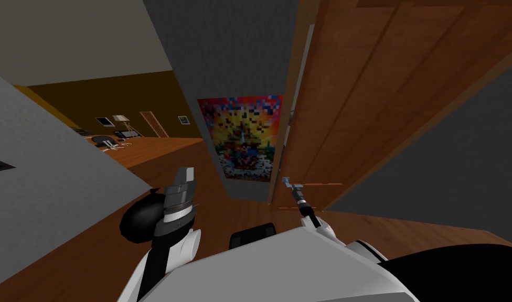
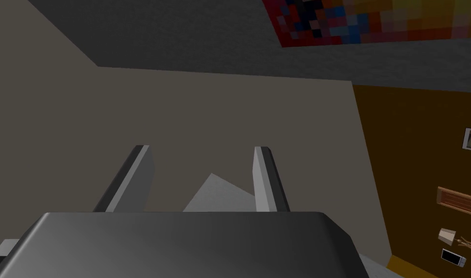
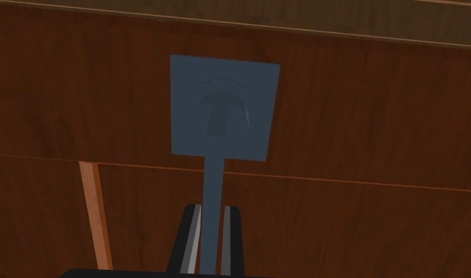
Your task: Pull the door open
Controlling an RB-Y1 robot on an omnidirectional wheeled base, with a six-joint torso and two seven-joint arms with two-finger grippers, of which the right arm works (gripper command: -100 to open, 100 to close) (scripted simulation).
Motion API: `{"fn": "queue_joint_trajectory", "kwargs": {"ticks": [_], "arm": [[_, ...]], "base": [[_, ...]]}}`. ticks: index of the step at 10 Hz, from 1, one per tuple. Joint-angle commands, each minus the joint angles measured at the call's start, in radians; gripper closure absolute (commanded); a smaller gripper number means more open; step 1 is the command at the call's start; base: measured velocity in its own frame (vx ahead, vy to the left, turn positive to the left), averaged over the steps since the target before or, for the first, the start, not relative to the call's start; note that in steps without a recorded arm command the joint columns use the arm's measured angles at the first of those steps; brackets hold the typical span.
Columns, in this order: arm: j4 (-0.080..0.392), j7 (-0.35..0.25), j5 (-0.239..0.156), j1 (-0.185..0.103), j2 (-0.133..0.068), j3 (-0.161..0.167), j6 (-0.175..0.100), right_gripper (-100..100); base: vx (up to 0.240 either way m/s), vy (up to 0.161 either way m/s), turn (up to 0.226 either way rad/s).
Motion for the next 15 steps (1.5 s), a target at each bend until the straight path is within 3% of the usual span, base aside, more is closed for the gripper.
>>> {"fn": "queue_joint_trajectory", "kwargs": {"ticks": [1,3,4,5,12,13,14,15], "arm": [[0.004,-0.022,0.011,0.004,-0.008,0.022,-0.017,100],[-0.004,-0.044,0.023,0.012,-0.02,0.047,-0.03,100],[-0.001,-0.037,0.016,0.01,-0.022,0.033,-0.022,100],[-0.009,-0.055,0.024,0.031,-0.033,0.05,-0.039,100],[-0.036,-0.116,0.049,0.098,-0.077,0.104,-0.113,100],[-0.021,-0.109,0.044,0.088,-0.077,0.094,-0.109,100],[-0.018,-0.126,0.048,0.114,-0.091,0.111,-0.145,100],[-0.017,-0.129,0.048,0.119,-0.094,0.115,-0.154,100]], "base": [[-0.205,-0.037,0.114],[-0.213,-0.051,0.104],[-0.092,-0.029,0.024],[-0.137,-0.042,0.153],[-0.201,-0.061,0.141],[-0.084,-0.025,0.016],[-0.144,-0.06,0.159],[-0.203,-0.072,0.181]]}}
